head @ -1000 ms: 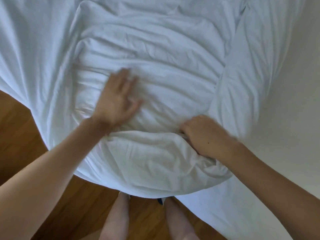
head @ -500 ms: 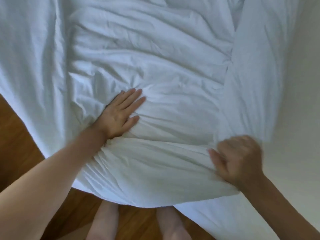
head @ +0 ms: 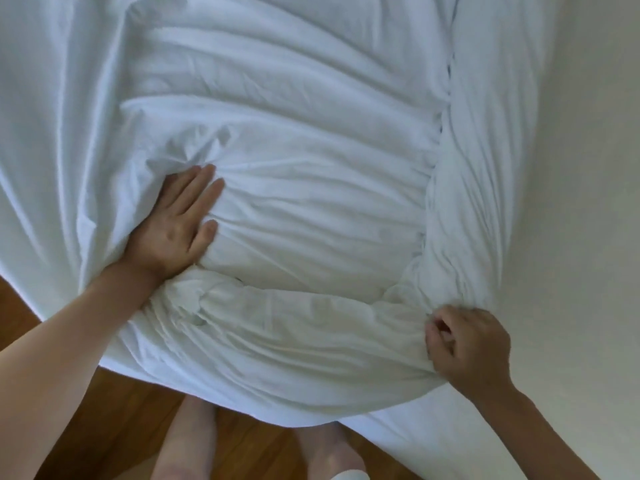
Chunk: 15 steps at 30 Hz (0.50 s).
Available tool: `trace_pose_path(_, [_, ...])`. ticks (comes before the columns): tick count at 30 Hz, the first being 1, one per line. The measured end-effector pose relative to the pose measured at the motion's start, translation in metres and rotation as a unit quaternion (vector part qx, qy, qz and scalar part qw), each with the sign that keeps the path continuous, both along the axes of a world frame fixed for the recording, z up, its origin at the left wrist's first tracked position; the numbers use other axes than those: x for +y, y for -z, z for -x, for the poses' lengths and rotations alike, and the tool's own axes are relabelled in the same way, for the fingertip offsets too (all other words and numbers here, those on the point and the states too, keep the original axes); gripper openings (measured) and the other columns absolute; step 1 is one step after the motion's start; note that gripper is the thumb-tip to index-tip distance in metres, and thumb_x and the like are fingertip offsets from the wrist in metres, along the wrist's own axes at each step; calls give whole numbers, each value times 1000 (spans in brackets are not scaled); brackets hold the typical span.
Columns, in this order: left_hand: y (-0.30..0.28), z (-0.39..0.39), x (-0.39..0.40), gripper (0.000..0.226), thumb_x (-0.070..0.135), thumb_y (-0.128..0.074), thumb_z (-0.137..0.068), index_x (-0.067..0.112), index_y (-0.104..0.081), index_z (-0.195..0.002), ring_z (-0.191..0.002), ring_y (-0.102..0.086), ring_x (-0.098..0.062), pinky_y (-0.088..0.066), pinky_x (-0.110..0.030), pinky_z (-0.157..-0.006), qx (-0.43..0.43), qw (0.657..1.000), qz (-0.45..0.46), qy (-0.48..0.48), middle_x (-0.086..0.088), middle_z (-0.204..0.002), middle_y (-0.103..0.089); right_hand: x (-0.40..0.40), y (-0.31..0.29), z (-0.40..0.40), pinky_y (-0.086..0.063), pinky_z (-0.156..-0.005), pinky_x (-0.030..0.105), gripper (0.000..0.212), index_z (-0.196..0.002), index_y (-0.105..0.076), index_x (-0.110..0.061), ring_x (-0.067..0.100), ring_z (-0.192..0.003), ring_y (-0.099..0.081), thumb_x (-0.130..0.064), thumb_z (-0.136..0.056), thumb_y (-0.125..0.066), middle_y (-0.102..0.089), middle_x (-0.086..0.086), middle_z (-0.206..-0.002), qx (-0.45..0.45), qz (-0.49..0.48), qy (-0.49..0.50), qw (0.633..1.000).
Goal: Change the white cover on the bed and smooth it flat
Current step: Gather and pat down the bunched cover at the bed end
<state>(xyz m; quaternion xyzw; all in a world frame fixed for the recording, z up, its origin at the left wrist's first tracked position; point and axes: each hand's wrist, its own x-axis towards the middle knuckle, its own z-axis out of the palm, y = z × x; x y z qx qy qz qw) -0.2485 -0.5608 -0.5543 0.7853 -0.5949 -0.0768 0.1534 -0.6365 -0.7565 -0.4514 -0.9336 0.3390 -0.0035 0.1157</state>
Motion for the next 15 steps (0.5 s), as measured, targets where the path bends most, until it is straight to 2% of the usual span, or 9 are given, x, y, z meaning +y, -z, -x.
trace_pose_path(2, [-6, 9, -5, 55, 31, -34, -99, -1, -43, -142, -142, -30, -35, -22, -53, -116, 0, 999, -17, -47, -18, -152, -35, -3, -6, -21, -28, -49, 22, 25, -64, -57, -16, 21, -48, -49, -32, -80, -47, -52, -6, -55, 21, -12, -3, 1000])
trace_pose_path(4, [-15, 26, -17, 59, 40, -36, -96, 1, -46, -140, -141, -31, -35, -19, -52, -116, 21, 995, -37, -90, -18, -151, -37, -4, -2, -43, -37, -55, 26, 25, -68, -60, -16, 20, -60, -52, -34, -82, -47, -56, -4, -64, 31, -15, -71, 997])
trace_pose_path(5, [-21, 37, -23, 61, 44, -38, -95, 2, -47, -138, -140, -32, -36, -18, -52, -115, 31, 996, -31, -81, -19, -150, -38, -2, 3, -52, -42, -60, 29, 27, -70, -61, -16, 20, -64, -54, -35, -84, -47, -58, -3, -67, 41, -24, -114, 992])
trace_pose_path(9, [-36, 95, -30, 59, 46, -43, -97, 2, -54, -134, -134, -41, -38, -27, -52, -113, 30, 991, 42, 126, -24, -145, -42, 4, 26, -68, -52, -68, 35, 41, -69, -63, -17, 19, -64, -57, -44, -89, -39, -61, -3, -67, 108, -113, -200, 967])
trace_pose_path(11, [-39, 123, -27, 58, 46, -42, -98, 2, -58, -131, -131, -46, -37, -33, -50, -111, 56, 974, 46, 215, -24, -143, -45, 6, 29, -65, -51, -73, 33, 47, -72, -67, -19, 18, -70, -60, -49, -90, -36, -64, -4, -72, 114, -106, -228, 961])
trace_pose_path(13, [-35, 135, -18, 54, 42, -41, -99, 3, -59, -130, -131, -47, -35, -35, -47, -110, 63, 963, 25, 261, -21, -143, -46, 12, 25, -60, -50, -77, 33, 50, -74, -69, -19, 17, -75, -60, -52, -91, -35, -64, -5, -74, 110, -96, -265, 953])
trace_pose_path(15, [-23, 132, -8, 50, 37, -40, -99, 4, -55, -135, -134, -44, -33, -31, -44, -113, 67, 967, 1, 247, -19, -146, -43, 20, 20, -55, -49, -72, 32, 52, -73, -68, -19, 17, -71, -58, -51, -92, -33, -62, -5, -71, 104, -112, -288, 945])
